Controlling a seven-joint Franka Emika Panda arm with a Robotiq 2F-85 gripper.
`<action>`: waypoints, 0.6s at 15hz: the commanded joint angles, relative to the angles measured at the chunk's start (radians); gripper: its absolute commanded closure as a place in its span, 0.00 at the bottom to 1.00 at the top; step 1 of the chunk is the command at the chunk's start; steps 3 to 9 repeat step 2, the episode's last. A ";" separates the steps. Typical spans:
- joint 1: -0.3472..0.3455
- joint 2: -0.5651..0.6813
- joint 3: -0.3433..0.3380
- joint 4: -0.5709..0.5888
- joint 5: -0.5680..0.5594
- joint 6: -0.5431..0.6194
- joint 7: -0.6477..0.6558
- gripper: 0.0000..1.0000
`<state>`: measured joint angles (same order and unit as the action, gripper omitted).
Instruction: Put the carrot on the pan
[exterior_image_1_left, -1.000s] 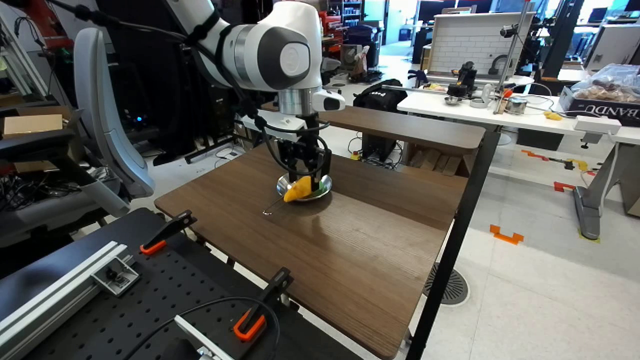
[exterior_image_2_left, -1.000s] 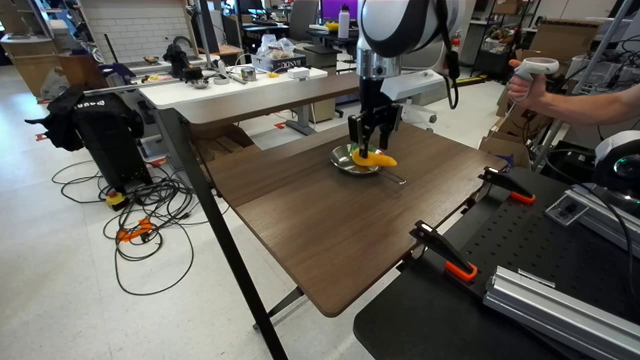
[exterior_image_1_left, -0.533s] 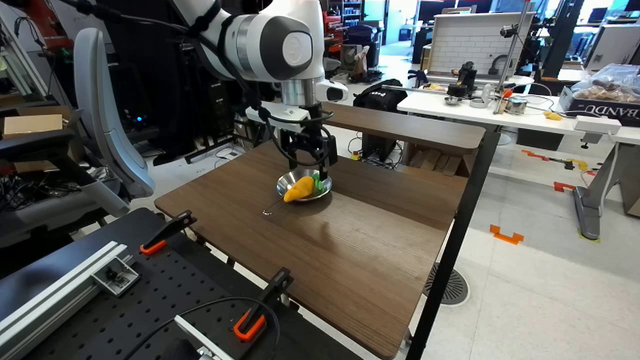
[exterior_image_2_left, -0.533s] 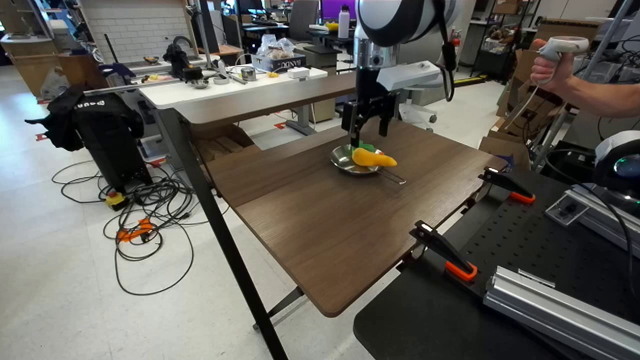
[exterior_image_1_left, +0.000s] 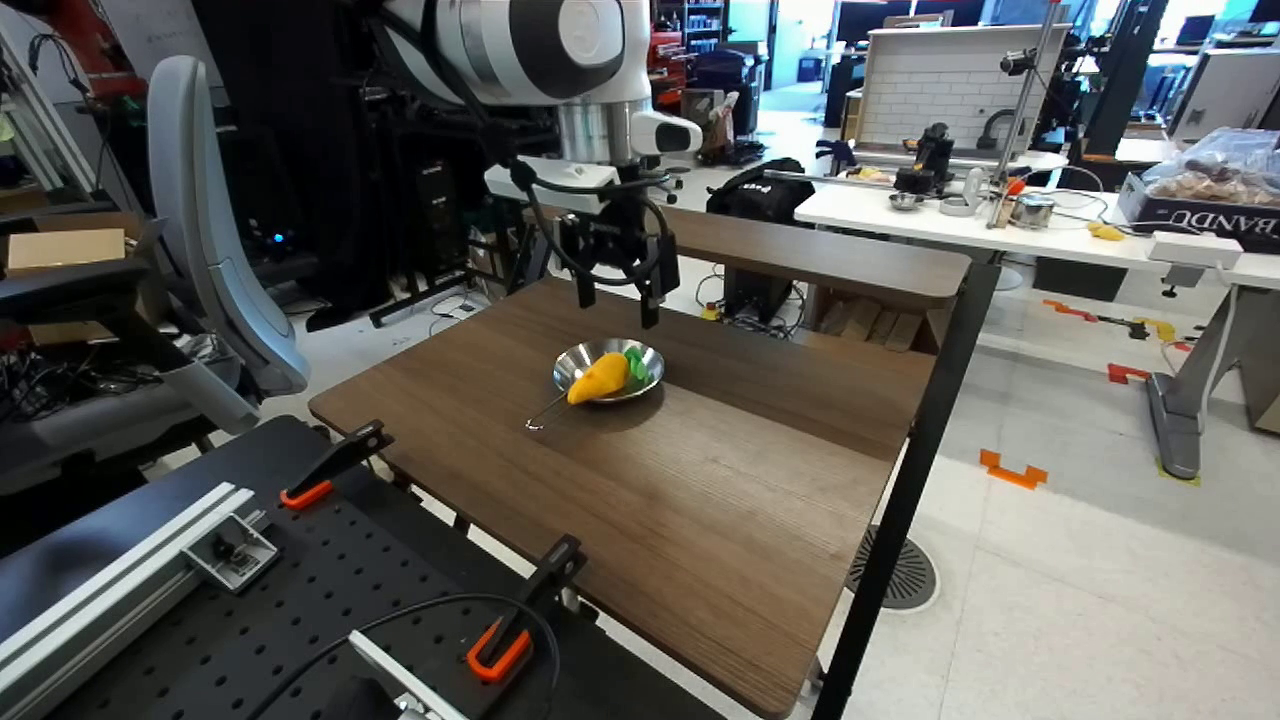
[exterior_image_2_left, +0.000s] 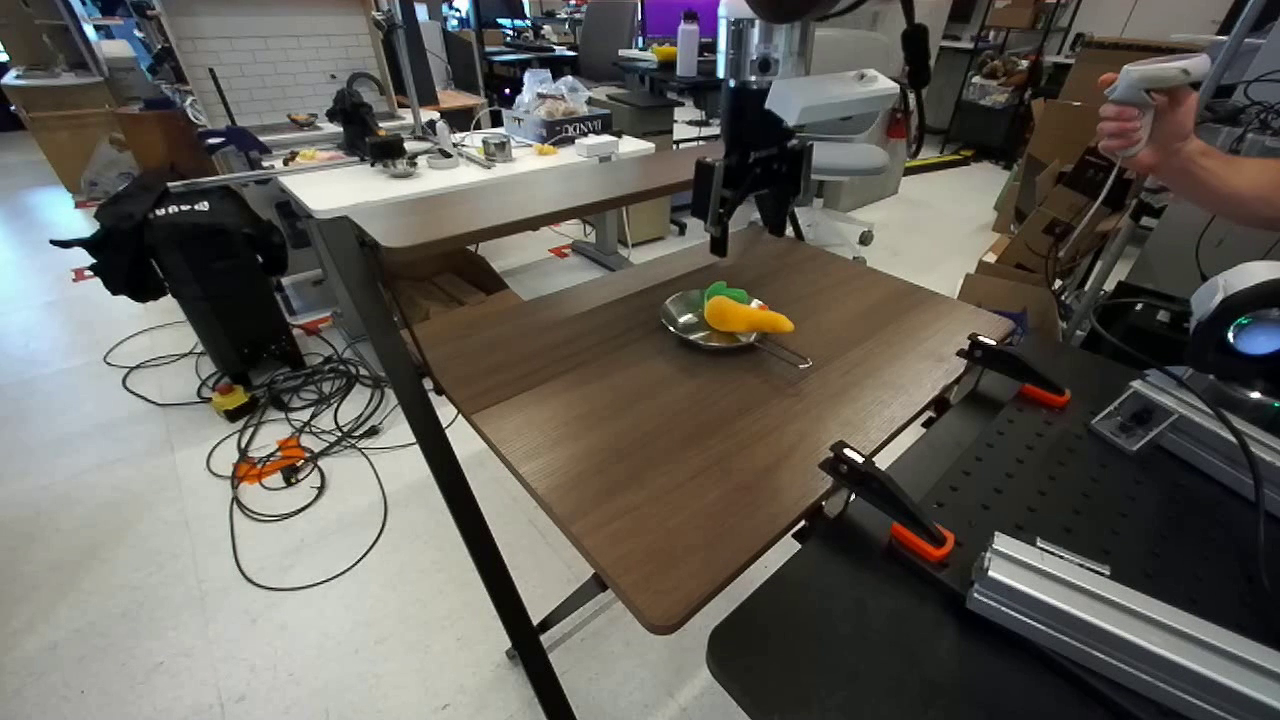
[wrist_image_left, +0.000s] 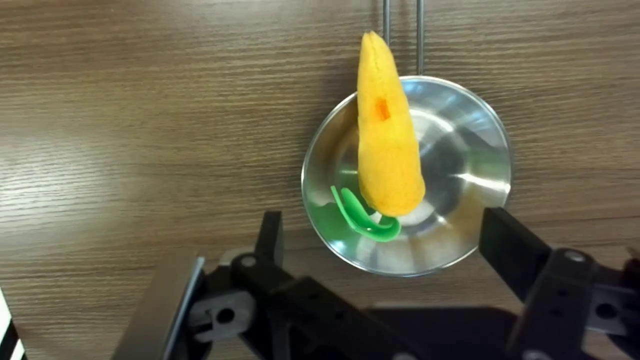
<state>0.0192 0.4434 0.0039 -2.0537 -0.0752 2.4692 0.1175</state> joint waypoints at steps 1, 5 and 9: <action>0.009 -0.011 -0.013 0.000 0.006 -0.028 0.001 0.00; 0.009 -0.020 -0.015 -0.001 0.006 -0.049 0.004 0.00; 0.009 -0.020 -0.015 -0.001 0.006 -0.049 0.004 0.00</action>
